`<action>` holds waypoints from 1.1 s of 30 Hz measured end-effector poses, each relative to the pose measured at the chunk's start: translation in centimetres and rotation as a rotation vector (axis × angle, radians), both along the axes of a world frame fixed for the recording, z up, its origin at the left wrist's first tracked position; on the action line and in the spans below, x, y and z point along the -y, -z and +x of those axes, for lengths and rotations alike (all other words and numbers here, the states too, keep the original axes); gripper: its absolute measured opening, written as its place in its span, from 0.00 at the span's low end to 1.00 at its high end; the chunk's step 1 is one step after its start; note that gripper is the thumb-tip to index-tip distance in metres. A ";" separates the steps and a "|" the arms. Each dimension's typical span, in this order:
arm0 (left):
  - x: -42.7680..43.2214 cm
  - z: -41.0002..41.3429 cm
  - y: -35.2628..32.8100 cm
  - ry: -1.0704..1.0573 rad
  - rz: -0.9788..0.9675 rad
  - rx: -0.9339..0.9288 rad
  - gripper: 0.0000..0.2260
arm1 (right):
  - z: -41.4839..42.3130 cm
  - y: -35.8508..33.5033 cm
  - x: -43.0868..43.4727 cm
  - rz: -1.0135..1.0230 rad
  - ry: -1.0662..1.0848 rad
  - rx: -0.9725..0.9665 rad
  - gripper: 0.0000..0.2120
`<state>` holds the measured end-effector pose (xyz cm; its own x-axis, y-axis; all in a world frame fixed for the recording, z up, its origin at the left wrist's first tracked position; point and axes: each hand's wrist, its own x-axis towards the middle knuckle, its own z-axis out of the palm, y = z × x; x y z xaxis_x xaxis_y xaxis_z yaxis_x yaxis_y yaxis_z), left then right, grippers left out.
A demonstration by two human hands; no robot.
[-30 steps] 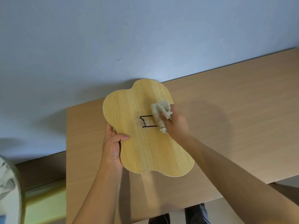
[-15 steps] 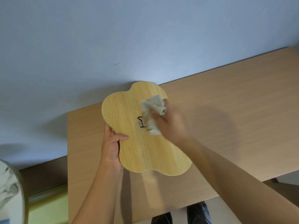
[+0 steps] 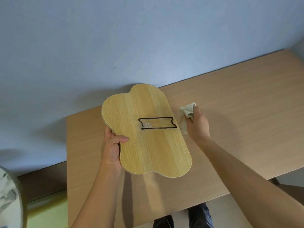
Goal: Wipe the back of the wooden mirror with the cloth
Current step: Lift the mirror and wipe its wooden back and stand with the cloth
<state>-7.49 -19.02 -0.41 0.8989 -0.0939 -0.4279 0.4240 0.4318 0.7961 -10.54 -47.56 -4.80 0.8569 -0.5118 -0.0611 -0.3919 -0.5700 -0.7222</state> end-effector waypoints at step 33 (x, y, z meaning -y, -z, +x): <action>1.0 -0.2 -1.7 0.021 0.029 -0.002 0.36 | 0.9 -1.9 -4.3 0.331 -0.161 -0.140 0.14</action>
